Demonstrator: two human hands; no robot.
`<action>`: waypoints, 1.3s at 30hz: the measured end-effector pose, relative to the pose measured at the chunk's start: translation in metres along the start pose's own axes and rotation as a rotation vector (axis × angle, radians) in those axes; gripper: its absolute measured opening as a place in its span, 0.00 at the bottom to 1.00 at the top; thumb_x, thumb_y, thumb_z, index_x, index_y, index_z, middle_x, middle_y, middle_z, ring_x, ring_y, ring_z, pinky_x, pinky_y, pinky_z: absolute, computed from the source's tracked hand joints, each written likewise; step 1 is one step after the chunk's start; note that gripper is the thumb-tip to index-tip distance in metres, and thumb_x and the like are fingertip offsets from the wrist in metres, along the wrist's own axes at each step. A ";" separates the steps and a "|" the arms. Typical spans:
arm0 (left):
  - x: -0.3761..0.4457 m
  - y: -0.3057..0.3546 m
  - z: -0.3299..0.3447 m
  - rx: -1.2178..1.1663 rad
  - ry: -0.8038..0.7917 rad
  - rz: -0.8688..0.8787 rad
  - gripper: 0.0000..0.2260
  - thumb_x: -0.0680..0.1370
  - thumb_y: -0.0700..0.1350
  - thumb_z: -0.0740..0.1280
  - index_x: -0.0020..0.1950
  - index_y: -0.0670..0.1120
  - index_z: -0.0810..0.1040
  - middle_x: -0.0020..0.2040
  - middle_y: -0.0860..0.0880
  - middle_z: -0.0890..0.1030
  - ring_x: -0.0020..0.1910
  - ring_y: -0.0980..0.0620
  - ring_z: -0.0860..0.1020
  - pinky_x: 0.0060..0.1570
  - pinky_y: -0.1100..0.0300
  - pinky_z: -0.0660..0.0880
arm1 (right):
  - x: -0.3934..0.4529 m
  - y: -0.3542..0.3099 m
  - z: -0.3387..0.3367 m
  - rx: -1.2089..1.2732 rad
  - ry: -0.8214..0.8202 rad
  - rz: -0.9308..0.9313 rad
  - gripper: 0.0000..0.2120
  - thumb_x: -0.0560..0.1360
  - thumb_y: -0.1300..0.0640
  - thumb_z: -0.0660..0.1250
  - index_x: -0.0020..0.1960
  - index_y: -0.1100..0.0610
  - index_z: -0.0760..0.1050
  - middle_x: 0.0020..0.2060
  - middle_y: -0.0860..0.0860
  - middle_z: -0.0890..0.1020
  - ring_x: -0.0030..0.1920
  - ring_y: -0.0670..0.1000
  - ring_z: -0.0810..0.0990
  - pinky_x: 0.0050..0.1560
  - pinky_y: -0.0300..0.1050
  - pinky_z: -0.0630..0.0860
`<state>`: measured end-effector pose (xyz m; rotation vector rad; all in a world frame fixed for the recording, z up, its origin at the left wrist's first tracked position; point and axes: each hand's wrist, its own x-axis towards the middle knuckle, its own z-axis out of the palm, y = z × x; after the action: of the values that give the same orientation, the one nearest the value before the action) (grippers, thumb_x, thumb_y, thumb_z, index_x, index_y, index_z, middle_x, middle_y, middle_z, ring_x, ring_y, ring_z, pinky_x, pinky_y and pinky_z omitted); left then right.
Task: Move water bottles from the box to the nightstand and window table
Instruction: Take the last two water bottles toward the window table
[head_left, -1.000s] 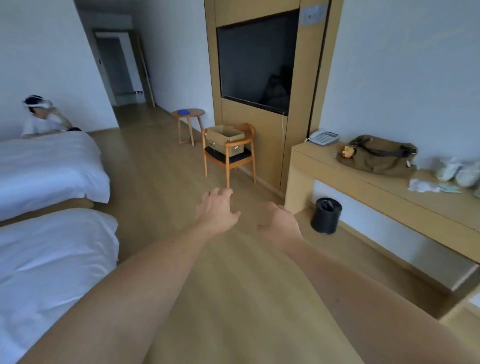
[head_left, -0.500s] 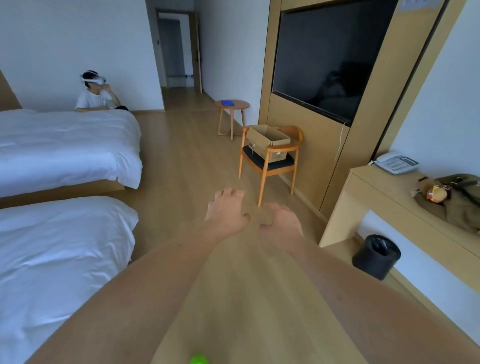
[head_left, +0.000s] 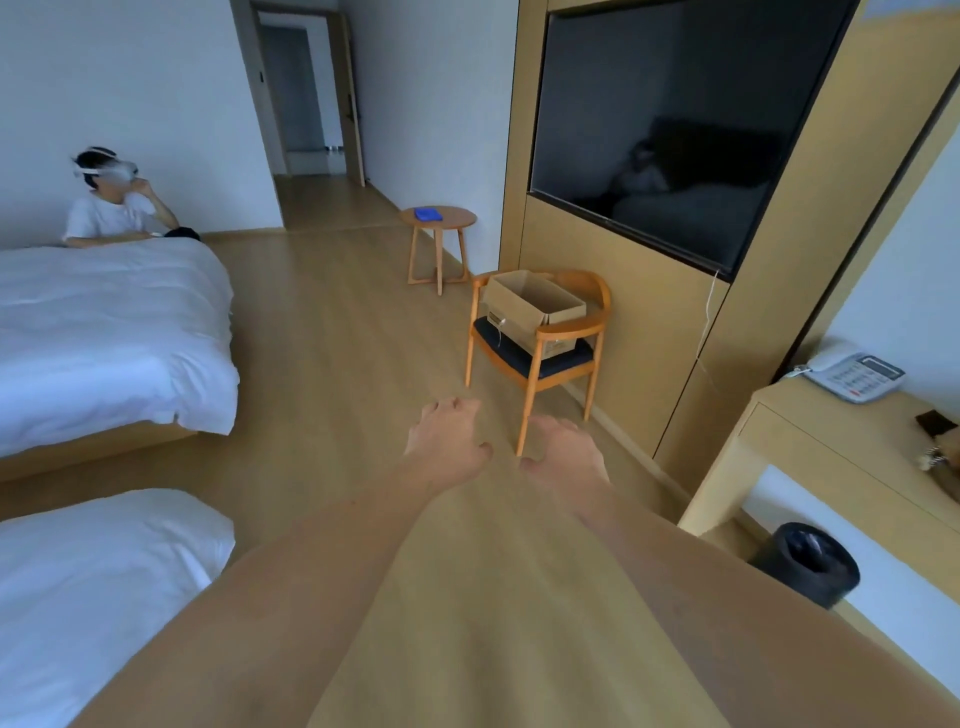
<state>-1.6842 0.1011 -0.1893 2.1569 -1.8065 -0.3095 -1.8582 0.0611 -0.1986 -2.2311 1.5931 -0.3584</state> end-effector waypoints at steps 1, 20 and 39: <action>0.018 -0.006 0.002 -0.003 -0.008 0.008 0.26 0.76 0.54 0.68 0.72 0.47 0.69 0.69 0.43 0.72 0.68 0.40 0.68 0.63 0.44 0.73 | 0.018 -0.002 0.002 -0.001 -0.005 0.008 0.31 0.76 0.54 0.69 0.77 0.50 0.67 0.66 0.54 0.76 0.66 0.59 0.74 0.62 0.57 0.77; 0.439 -0.089 -0.018 0.057 0.010 -0.012 0.26 0.78 0.53 0.68 0.73 0.46 0.69 0.69 0.42 0.71 0.69 0.40 0.67 0.66 0.43 0.72 | 0.464 -0.019 0.027 0.126 -0.042 -0.014 0.29 0.74 0.51 0.70 0.75 0.45 0.68 0.67 0.52 0.75 0.69 0.58 0.72 0.67 0.60 0.74; 0.865 -0.180 0.021 0.044 -0.192 0.224 0.24 0.76 0.50 0.68 0.70 0.49 0.70 0.64 0.44 0.74 0.64 0.40 0.72 0.61 0.43 0.75 | 0.837 -0.026 0.069 0.078 -0.019 0.260 0.27 0.74 0.50 0.69 0.72 0.47 0.71 0.61 0.53 0.78 0.60 0.57 0.78 0.56 0.51 0.79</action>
<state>-1.3701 -0.7226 -0.2466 1.9855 -2.1561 -0.4395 -1.5344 -0.7116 -0.2579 -1.9334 1.7996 -0.3193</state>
